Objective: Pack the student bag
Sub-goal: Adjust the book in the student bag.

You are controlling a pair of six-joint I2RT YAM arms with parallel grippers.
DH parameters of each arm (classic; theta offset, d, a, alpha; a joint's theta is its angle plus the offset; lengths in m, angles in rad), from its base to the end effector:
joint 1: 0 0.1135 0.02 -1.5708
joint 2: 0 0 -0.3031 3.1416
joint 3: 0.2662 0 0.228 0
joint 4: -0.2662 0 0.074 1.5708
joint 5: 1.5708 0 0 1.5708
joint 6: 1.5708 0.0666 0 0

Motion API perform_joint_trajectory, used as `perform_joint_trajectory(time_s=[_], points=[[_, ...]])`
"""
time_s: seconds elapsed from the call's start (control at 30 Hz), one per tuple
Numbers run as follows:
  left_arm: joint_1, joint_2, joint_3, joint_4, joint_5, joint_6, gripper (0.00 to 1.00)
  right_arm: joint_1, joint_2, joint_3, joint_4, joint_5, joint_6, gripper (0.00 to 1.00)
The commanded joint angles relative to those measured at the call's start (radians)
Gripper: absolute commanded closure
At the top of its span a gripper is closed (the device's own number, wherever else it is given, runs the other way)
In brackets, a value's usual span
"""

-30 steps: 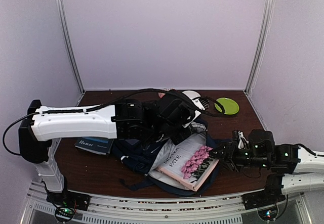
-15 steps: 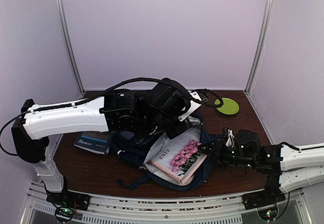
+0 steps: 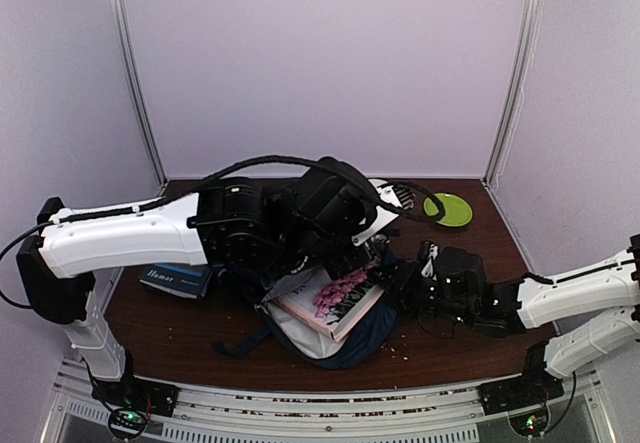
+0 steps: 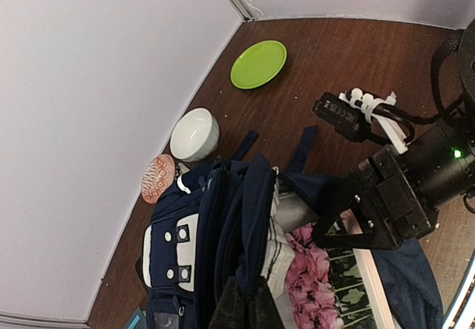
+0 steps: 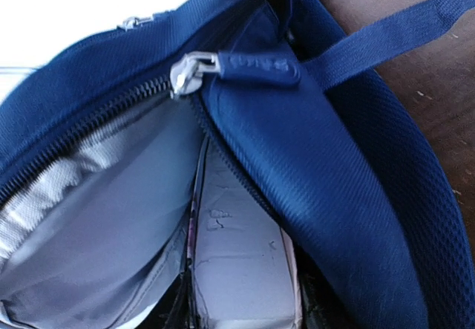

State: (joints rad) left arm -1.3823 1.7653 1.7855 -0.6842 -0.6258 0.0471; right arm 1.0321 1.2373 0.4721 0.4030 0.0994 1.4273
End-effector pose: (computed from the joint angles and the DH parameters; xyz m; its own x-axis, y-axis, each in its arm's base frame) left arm 0.1129 -0.3837 0.3964 -0.0819 0.6332 -0.7697 0.7144 0.5758 0.3977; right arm 0.1350 0.2130 0.2411 -0.8242 0.5406 -0.1685 0.0646 0.3854 0.9205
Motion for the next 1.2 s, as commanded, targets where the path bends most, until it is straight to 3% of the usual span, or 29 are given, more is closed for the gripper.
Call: perform_joint_trajectory(time_s=[0.0,0.43,0.53,0.7,0.97,1.17], points=[[-0.040,-0.091,0.097,0.215,0.001,-0.025,1.00,0.006,0.051,-0.013,0.295,0.116,0.033,0.71],[-0.052,-0.081,0.101,0.193,-0.080,-0.071,1.00,0.011,0.393,0.048,0.785,0.062,0.119,0.71],[-0.052,-0.093,0.078,0.192,-0.080,-0.092,1.00,-0.010,0.441,0.110,0.714,-0.077,0.130,0.70],[-0.046,-0.107,0.024,0.191,-0.095,-0.142,1.00,-0.014,0.416,0.136,0.524,-0.202,0.030,0.60],[-0.021,-0.087,-0.034,0.207,-0.098,-0.204,1.00,-0.018,0.438,0.132,0.536,-0.378,0.033,0.40],[0.025,-0.089,-0.091,0.203,-0.057,-0.299,1.00,-0.015,0.376,0.083,0.453,-0.388,0.035,0.43]])
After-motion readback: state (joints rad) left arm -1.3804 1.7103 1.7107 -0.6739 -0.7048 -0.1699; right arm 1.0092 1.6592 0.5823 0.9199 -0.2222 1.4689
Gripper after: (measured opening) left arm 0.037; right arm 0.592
